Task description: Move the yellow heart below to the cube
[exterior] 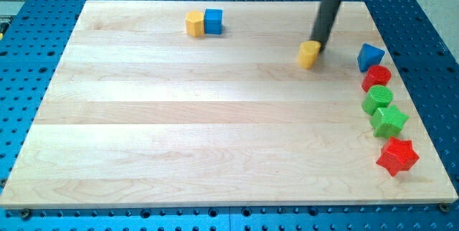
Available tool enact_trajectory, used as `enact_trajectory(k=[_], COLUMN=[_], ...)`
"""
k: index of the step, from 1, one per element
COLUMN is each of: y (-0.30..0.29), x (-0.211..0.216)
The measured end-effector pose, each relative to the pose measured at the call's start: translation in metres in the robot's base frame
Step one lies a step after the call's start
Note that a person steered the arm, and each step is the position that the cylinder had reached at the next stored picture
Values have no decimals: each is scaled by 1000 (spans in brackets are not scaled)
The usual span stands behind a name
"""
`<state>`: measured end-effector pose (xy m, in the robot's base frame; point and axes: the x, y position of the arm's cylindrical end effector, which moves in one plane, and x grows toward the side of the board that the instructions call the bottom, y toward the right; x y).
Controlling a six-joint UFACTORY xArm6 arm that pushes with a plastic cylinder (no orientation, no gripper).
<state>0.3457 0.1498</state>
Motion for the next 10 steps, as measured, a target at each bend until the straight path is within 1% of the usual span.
enact_trajectory(k=[1,2,3,4,5,6,7,8,9,10], y=[2,-38,-147,-181,-180,-182,-154,-154,-142,-162], x=[59,83,85,90,131,132,136,114,111,41])
